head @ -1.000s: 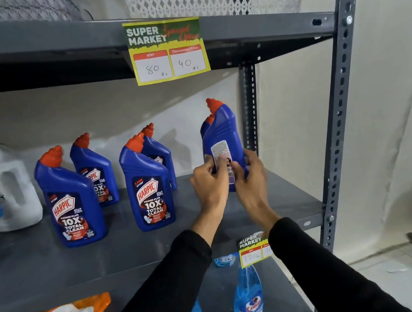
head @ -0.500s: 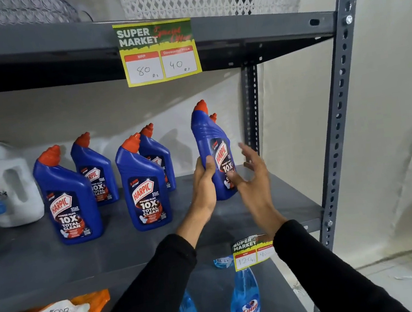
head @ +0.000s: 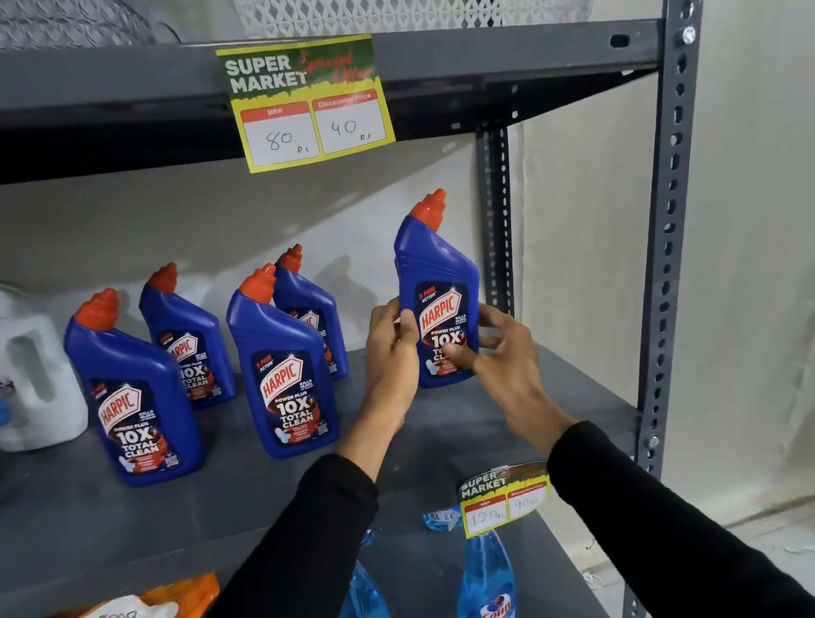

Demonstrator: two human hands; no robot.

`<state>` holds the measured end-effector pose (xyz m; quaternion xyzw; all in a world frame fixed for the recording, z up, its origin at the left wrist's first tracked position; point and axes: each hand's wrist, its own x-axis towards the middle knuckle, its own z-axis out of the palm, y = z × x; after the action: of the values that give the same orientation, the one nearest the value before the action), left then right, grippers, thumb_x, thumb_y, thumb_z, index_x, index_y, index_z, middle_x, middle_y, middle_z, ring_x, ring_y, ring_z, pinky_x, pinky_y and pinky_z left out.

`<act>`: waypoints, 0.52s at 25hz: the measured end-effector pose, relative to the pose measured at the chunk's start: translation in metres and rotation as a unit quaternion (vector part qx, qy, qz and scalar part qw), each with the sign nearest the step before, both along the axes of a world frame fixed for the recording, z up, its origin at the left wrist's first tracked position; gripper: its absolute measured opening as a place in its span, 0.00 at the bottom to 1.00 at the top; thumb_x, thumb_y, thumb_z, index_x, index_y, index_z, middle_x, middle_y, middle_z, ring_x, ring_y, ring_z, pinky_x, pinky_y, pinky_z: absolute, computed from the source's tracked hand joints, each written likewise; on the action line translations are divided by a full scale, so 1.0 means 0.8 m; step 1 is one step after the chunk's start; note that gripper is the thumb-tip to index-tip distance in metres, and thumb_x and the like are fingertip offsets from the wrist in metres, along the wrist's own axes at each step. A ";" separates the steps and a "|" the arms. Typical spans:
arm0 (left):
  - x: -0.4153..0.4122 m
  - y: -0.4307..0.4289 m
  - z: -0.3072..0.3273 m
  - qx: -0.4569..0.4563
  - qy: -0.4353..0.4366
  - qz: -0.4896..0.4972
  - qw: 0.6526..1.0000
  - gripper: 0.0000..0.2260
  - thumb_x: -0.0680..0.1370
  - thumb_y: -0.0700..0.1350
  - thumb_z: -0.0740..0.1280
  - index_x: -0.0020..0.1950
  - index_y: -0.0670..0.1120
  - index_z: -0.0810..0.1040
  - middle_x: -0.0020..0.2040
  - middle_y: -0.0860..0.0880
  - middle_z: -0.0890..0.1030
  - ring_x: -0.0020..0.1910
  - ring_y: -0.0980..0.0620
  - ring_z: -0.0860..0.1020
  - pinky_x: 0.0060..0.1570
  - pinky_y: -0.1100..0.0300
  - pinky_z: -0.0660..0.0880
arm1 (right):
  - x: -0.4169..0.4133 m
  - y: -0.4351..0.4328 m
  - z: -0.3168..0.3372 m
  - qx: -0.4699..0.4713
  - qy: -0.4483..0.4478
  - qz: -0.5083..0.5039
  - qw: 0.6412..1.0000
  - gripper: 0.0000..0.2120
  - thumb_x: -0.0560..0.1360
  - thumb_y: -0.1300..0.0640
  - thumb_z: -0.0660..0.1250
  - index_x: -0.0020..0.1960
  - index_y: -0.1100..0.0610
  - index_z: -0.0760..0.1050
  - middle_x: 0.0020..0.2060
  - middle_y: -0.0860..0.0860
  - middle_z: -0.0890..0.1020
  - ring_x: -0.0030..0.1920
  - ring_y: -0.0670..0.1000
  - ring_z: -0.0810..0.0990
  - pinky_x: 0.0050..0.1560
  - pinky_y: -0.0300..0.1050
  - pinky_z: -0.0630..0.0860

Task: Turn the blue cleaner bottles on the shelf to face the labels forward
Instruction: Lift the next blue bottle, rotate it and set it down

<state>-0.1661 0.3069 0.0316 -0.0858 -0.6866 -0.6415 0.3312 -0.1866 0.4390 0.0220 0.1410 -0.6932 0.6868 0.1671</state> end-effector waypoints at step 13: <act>-0.012 0.003 -0.037 -0.052 -0.043 0.053 0.996 0.08 0.81 0.46 0.62 0.60 0.51 0.74 0.48 0.56 0.81 0.44 0.63 0.81 0.41 0.67 0.79 | -0.011 0.009 -0.028 0.082 -0.050 -0.029 0.995 0.32 0.63 0.59 0.81 0.65 0.56 0.75 0.56 0.52 0.83 0.50 0.52 0.84 0.53 0.55 0.81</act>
<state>-0.1756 0.3095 0.0017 -0.0384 -0.7366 -0.5892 0.3299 -0.1957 0.4465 -0.0002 0.0999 -0.7581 0.6290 0.1400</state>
